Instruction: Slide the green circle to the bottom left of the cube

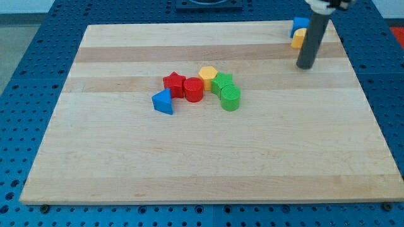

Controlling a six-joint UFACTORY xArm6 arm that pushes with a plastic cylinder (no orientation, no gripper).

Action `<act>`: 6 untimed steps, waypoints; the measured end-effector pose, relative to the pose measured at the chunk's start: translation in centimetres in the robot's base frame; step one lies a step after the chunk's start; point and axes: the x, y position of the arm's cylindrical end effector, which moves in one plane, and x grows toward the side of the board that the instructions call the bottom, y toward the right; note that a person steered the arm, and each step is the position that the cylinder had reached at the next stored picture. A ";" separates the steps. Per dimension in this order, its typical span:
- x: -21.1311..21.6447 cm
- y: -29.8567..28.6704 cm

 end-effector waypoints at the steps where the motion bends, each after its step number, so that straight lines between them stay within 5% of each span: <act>1: 4.6 -2.7; 3: 11.3 -13.0; 6: 9.3 -19.4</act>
